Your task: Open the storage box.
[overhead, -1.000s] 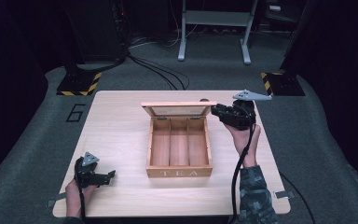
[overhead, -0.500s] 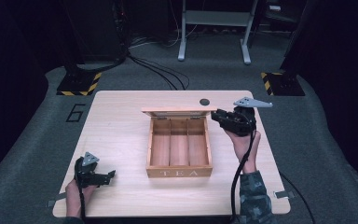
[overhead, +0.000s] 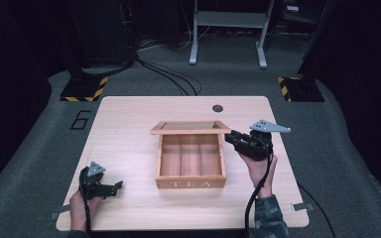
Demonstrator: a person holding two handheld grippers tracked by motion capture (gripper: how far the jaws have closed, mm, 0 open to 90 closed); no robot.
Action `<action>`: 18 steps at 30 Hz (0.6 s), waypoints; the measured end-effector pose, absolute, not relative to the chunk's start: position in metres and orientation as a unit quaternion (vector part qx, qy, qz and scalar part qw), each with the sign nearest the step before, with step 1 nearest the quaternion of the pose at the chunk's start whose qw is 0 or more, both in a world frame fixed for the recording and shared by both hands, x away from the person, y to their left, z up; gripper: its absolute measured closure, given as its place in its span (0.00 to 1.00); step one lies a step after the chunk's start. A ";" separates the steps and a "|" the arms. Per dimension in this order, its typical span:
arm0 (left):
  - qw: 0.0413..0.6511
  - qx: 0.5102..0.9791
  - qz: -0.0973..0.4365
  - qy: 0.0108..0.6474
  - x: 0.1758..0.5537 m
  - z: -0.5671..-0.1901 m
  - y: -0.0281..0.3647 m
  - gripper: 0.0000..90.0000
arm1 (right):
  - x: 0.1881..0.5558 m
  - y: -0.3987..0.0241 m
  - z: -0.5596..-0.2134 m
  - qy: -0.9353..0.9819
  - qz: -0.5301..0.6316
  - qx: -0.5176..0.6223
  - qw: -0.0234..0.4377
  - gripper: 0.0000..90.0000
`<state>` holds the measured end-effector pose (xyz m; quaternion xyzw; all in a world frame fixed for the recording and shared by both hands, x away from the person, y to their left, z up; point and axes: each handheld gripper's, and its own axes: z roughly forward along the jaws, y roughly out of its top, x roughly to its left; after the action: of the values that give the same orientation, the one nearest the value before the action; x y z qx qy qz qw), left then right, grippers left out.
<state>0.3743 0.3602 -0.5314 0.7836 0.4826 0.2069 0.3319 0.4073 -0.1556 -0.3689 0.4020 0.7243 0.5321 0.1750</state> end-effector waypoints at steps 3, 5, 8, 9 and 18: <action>0.332 0.784 0.207 0.483 0.374 -0.531 0.360 0.02 | 0.401 -0.157 -0.378 0.726 0.532 0.400 0.174 0.78; 0.331 0.784 0.208 0.483 0.374 -0.532 0.360 0.02 | 0.396 -0.157 -0.384 0.726 0.533 0.400 0.173 0.78; 0.331 0.784 0.208 0.482 0.374 -0.531 0.360 0.02 | 0.390 -0.158 -0.395 0.722 0.539 0.399 0.170 0.78; 0.331 0.784 0.208 0.482 0.374 -0.531 0.360 0.02 | 0.388 -0.159 -0.399 0.720 0.542 0.400 0.168 0.78; 0.331 0.784 0.208 0.482 0.374 -0.531 0.360 0.02 | 0.378 -0.158 -0.428 0.723 0.551 0.392 0.143 0.78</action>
<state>0.3742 0.3602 -0.5314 0.7842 0.4816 0.2084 0.3312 0.3776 -0.1581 -0.4276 0.3916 0.7232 0.5505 0.1433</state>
